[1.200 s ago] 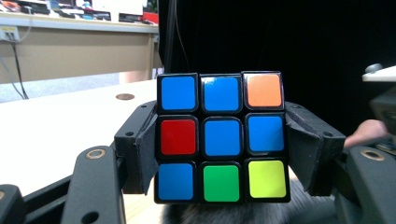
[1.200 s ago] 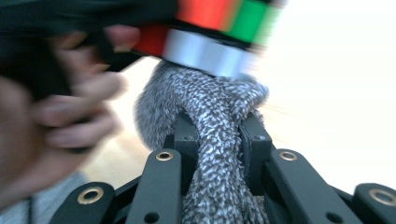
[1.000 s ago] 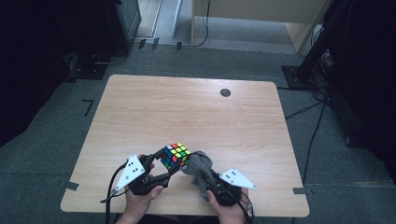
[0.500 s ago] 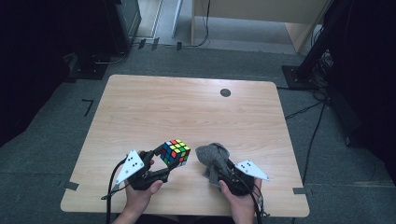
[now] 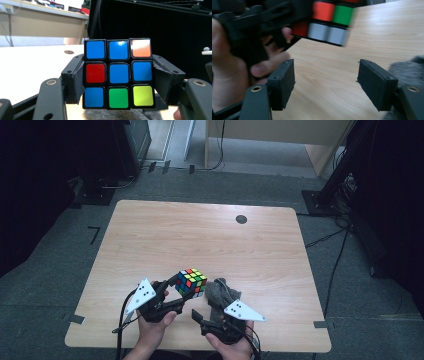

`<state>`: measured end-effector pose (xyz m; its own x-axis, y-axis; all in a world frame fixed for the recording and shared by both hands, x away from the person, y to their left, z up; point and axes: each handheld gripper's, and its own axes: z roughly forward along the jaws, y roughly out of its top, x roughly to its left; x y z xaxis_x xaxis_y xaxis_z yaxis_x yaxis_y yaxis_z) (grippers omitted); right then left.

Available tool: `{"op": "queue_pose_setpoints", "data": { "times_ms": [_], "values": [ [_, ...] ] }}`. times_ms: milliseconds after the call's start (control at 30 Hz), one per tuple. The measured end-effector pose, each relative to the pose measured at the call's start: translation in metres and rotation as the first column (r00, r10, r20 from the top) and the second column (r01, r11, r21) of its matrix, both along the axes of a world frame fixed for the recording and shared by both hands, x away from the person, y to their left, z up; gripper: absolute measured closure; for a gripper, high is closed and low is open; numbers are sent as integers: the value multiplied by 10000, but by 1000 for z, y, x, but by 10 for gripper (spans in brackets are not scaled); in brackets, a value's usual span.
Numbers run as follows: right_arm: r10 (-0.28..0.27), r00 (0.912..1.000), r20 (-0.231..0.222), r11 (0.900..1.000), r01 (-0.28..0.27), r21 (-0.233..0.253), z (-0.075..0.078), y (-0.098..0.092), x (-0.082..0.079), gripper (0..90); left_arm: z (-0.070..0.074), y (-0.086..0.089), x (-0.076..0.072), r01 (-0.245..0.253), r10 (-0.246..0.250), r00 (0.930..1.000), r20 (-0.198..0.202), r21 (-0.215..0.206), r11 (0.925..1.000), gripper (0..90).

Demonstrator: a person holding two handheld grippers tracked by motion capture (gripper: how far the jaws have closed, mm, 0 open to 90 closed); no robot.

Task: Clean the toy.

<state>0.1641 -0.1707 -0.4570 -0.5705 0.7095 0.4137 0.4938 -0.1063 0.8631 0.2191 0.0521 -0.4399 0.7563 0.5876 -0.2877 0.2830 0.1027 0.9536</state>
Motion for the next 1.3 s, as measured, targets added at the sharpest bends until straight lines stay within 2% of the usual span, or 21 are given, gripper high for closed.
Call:
{"op": "queue_pose_setpoints", "data": {
  "times_ms": [133,300,433,633,800,933,1067,1200,1300],
  "values": [
    [-472,9988,135,9989,471,54,2,11,-4,285,-1,-7,-4,220,-221,9996,-175,-27,9998,343],
    [-1009,9948,162,9948,1011,-130,0,12,-5,291,-2,-14,-8,454,-454,9985,-293,-29,9990,343],
    [-1780,9838,223,9840,1782,-72,1,5,-4,276,-3,-17,-10,478,-482,9983,-316,-127,9988,343],
    [-1613,9864,311,9869,1611,76,1,9,-6,273,-7,-22,-13,477,-475,9985,-266,83,9988,342],
    [-1785,9837,220,9838,1782,180,-1,8,-5,291,-8,-24,-14,686,-686,9970,-368,-14,9976,342],
    [-1877,9816,342,9821,1870,245,-2,7,-5,296,-9,-26,-16,780,-779,9962,-387,4,9970,342],
    [-2015,9777,592,9794,2020,-26,-4,8,-6,333,-10,-25,-14,810,-817,9953,-511,-150,9966,339],
    [-1979,9776,722,9796,1998,-204,-5,7,-6,336,-11,-24,-11,966,-976,9934,-607,-179,9952,333],
    [-1904,9775,907,9792,1957,-533,-5,6,-5,338,-10,-21,-8,1137,-1171,9905,-716,-494,9923,314]
  ]
}}
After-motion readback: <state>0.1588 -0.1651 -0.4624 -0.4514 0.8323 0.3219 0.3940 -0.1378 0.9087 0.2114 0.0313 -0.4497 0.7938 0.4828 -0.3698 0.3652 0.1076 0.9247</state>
